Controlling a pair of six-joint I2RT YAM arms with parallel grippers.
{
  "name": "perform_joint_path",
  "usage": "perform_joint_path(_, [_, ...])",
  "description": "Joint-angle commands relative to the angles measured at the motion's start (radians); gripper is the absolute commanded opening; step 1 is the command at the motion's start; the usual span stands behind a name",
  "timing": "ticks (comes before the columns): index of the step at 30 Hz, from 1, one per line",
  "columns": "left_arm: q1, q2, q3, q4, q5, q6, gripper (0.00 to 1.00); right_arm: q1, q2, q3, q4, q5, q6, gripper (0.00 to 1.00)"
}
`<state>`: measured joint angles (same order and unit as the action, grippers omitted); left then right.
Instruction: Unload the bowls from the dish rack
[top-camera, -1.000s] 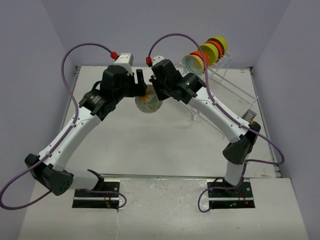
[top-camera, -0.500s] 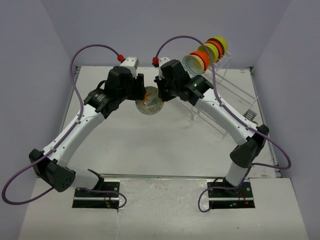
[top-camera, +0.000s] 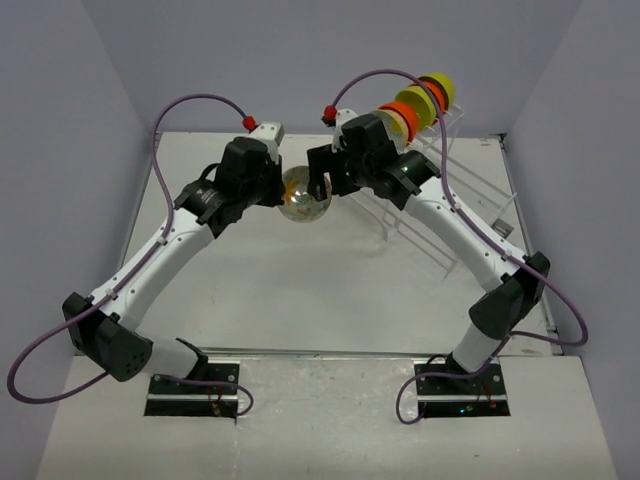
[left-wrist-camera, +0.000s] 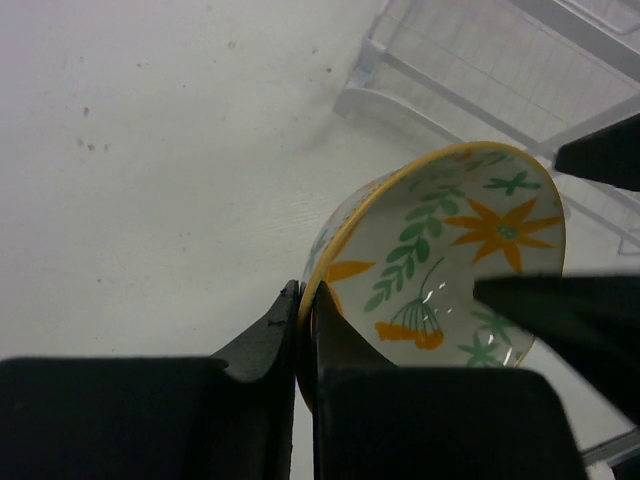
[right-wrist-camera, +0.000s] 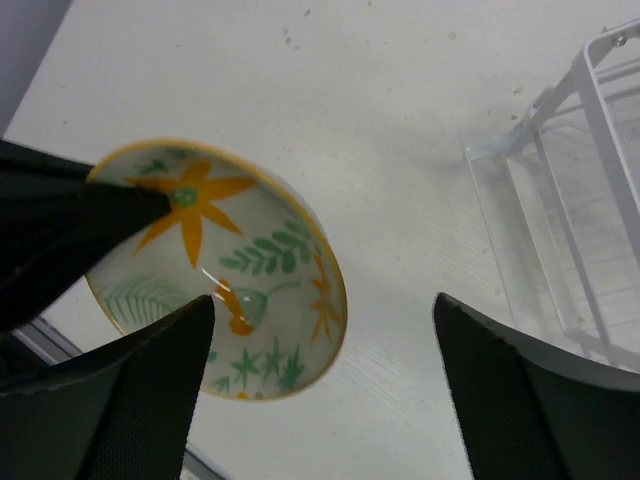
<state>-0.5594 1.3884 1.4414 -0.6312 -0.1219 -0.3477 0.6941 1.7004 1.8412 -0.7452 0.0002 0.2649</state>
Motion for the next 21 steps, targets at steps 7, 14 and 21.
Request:
perform_joint_path(7, [0.332,0.179,-0.134,0.148,-0.032,-0.206,0.0,-0.085,-0.276,-0.2,0.102,0.041,0.047,0.99])
perform_joint_path(14, [0.446,0.362,-0.133,0.24,-0.01,-0.307,0.0,-0.094,-0.424,-0.319,0.099,0.057,0.007,0.99])
perform_joint_path(21, [0.507,0.37,-0.268,0.335,0.074,-0.35,0.0,-0.123,-0.446,-0.35,0.086,0.053,-0.026,0.99])
